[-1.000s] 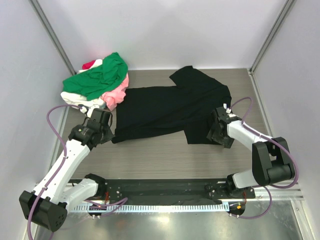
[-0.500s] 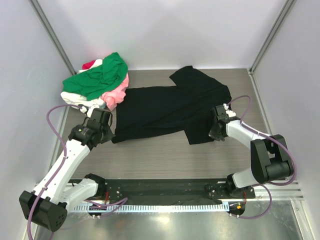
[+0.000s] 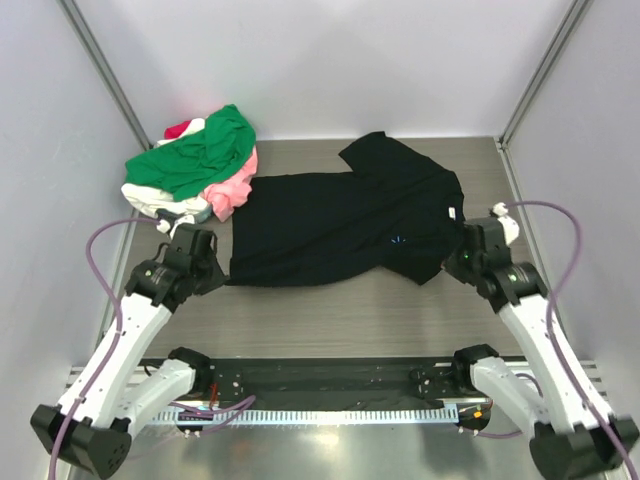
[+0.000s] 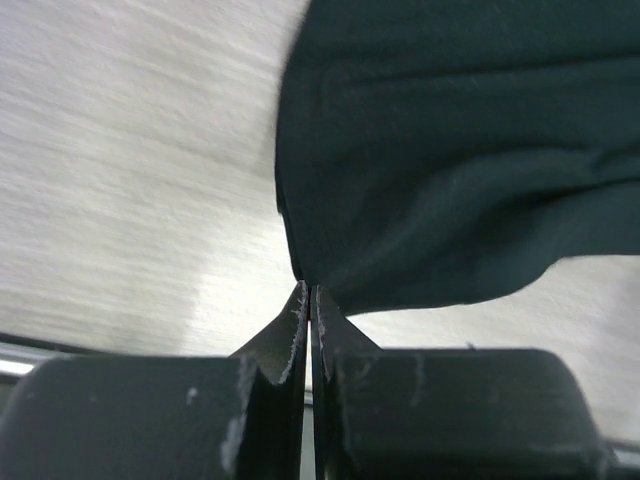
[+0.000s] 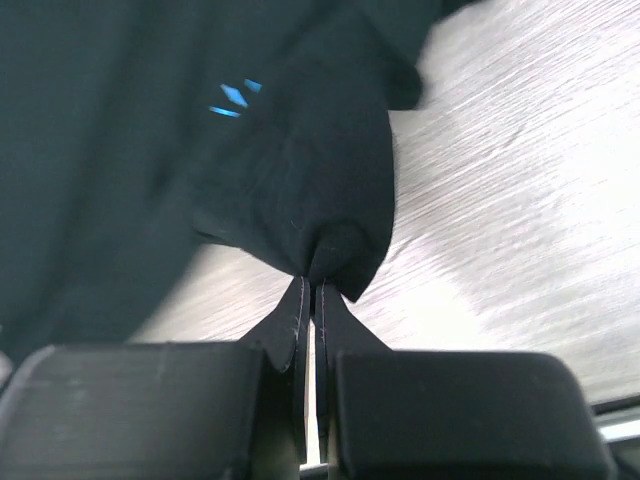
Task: Fold and stack the t-shirts
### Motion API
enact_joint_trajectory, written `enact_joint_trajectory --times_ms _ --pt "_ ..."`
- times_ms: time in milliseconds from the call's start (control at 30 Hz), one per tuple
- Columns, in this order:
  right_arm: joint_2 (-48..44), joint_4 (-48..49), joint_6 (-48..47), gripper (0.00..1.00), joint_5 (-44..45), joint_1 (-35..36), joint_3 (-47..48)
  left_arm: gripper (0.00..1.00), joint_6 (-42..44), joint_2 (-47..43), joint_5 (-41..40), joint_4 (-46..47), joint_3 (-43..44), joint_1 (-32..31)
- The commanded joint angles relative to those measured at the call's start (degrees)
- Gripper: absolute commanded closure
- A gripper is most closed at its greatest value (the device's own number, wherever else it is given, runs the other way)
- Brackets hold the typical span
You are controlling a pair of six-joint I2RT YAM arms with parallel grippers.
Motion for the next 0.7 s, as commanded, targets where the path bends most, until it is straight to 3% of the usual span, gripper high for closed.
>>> enact_joint_trajectory --times_ms 0,433,567,667 --pt "-8.4 -12.4 5.1 0.99 -0.1 0.0 3.4 1.0 -2.2 -4.1 5.0 -4.4 0.0 0.3" --pt "-27.6 -32.2 9.7 0.99 -5.2 -0.3 7.8 1.0 -2.6 -14.7 7.4 -18.2 -2.0 0.4" --pt "-28.6 -33.5 9.7 0.99 -5.4 -0.4 8.6 1.0 -2.0 -15.6 7.9 -18.9 -3.6 0.3" --pt "-26.8 -29.3 8.7 0.99 -5.2 -0.4 8.4 1.0 -1.8 -13.9 8.5 -16.6 -4.3 0.4"
